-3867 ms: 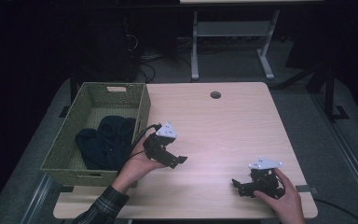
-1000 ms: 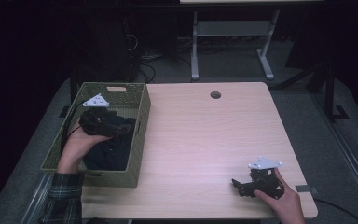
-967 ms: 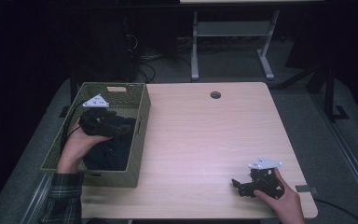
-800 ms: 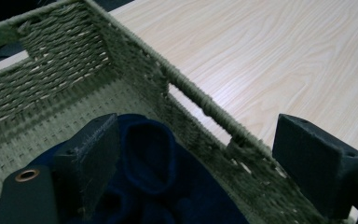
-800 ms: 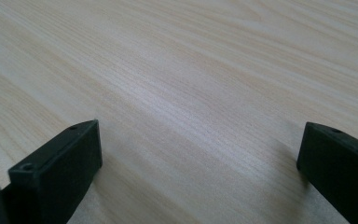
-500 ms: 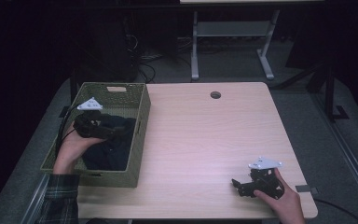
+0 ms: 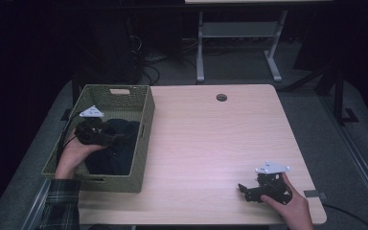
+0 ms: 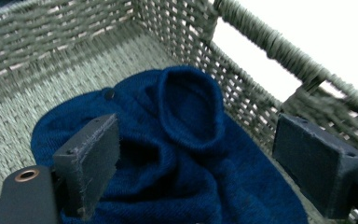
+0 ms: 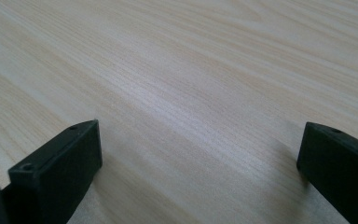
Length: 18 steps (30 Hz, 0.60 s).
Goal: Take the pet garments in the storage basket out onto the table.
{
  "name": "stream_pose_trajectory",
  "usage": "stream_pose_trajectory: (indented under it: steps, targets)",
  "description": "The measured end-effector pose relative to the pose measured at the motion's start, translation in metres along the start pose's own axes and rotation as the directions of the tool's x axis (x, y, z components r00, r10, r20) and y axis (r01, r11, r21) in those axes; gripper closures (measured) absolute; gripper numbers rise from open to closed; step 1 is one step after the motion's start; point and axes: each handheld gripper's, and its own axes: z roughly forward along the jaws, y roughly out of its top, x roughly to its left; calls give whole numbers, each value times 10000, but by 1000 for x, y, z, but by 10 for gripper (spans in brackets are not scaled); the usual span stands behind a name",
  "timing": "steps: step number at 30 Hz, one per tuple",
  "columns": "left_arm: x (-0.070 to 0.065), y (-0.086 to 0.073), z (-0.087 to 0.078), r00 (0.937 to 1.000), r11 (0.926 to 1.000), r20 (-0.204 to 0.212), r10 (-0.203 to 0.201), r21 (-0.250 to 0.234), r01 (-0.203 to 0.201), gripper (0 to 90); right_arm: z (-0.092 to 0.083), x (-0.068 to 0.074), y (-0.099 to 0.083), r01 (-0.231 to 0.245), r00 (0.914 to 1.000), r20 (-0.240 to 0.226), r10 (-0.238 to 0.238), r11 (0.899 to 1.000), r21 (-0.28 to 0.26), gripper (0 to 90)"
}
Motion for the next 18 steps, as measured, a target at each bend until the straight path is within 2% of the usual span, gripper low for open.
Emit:
stream_pose_trajectory:
  steps: [7,10,14,18]
  targets:
    - [2,-6,12,10000,9990,78,4,453,-7,143,0,0,0,0,10000,1,0,10000,2,0]
    - [2,-8,21,10000,9970,-57,45,777,-41,139,0,0,0,16,10000,-1,-16,10000,-14,0]
    - [1,-12,31,9999,9922,-33,123,1244,-117,135,0,0,0,4,10000,-2,-4,10000,3,0]
    - [1,-14,34,9999,9897,97,75,1430,-88,134,0,0,0,10,10000,-2,-10,10000,-9,0]
